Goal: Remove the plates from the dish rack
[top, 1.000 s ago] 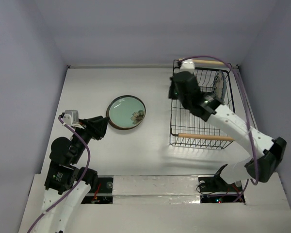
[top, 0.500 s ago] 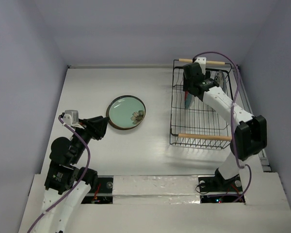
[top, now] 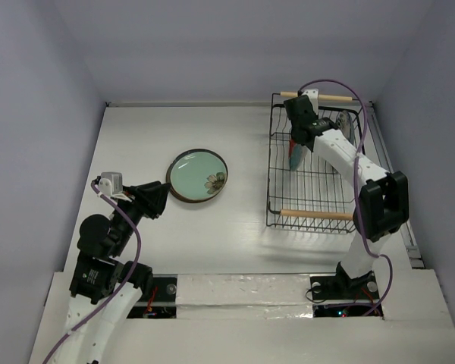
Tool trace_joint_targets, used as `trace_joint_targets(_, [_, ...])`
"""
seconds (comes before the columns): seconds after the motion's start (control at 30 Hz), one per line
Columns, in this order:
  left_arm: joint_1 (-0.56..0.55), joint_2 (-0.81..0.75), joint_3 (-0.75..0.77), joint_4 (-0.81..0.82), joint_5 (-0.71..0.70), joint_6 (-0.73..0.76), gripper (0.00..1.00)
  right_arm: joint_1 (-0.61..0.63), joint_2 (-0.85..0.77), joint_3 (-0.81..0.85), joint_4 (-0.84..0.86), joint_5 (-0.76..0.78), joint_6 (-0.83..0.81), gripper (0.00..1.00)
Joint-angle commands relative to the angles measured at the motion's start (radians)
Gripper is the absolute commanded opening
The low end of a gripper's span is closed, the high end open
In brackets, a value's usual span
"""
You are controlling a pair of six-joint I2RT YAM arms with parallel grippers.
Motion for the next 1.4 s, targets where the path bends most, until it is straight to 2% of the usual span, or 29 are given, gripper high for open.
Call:
trace_joint_targets(0.0, [0.004, -0.016, 0.017, 0.037, 0.005, 0.002, 0.34, 0.002, -0.096, 0.079, -0.011, -0.001, -0.049, 0.06])
trace_joint_targets(0.07, [0.004, -0.019, 0.017, 0.037, 0.005, 0.001, 0.35, 0.002, -0.107, 0.103, -0.042, 0.013, -0.063, 0.0])
trace_joint_targets(0.43, [0.004, -0.018, 0.017, 0.038, 0.007, 0.001, 0.36, 0.013, -0.196, 0.211, -0.145, 0.076, -0.09, 0.0])
trace_joint_targets(0.63, [0.004, -0.012, 0.017, 0.038, 0.008, 0.001, 0.36, 0.033, -0.403, 0.165, -0.064, 0.052, -0.023, 0.0])
trace_joint_targets(0.77, [0.004, -0.009, 0.017, 0.04, 0.011, 0.001, 0.36, 0.085, -0.546, 0.073, 0.068, -0.048, 0.028, 0.0])
trace_joint_targets(0.83, [0.004, -0.004, 0.017, 0.038, 0.01, 0.001, 0.36, 0.109, -0.607, 0.032, 0.133, -0.175, 0.08, 0.0])
trace_joint_targets(0.87, [0.004, -0.001, 0.018, 0.038, 0.01, 0.001, 0.36, 0.121, -0.623, -0.031, 0.227, -0.298, 0.101, 0.0])
trace_joint_targets(0.93, [0.004, 0.002, 0.017, 0.037, 0.008, -0.001, 0.36, 0.155, -0.637, -0.102, 0.345, -0.44, 0.193, 0.0])
trace_joint_targets(0.97, [0.004, 0.003, 0.017, 0.035, 0.007, -0.001, 0.36, 0.172, -0.62, -0.131, 0.455, -0.505, 0.225, 0.0])
trace_joint_targets(1.0, [0.004, 0.005, 0.017, 0.037, 0.007, -0.001, 0.36, 0.189, -0.597, -0.152, 0.493, -0.577, 0.274, 0.0])
trace_joint_targets(1.13, [0.004, -0.001, 0.017, 0.035, -0.004, -0.001, 0.36, 0.295, -0.384, -0.093, 0.583, -0.629, 0.337, 0.0])
trace_joint_targets(1.17, [0.004, -0.001, 0.017, 0.035, -0.006, -0.001, 0.36, 0.295, -0.384, -0.091, 0.584, -0.629, 0.36, 0.0])
trace_joint_targets(1.2, [0.004, -0.001, 0.017, 0.038, -0.004, -0.002, 0.36, 0.309, -0.33, -0.093, 0.667, -0.693, 0.42, 0.0])
trace_joint_targets(1.27, [0.004, 0.0, 0.017, 0.04, -0.001, -0.002, 0.37, 0.319, -0.281, -0.104, 0.772, -0.72, 0.477, 0.0])
trace_joint_targets(1.37, [0.013, 0.008, 0.017, 0.041, 0.004, -0.002, 0.37, 0.332, -0.18, -0.082, 0.843, -0.754, 0.557, 0.0])
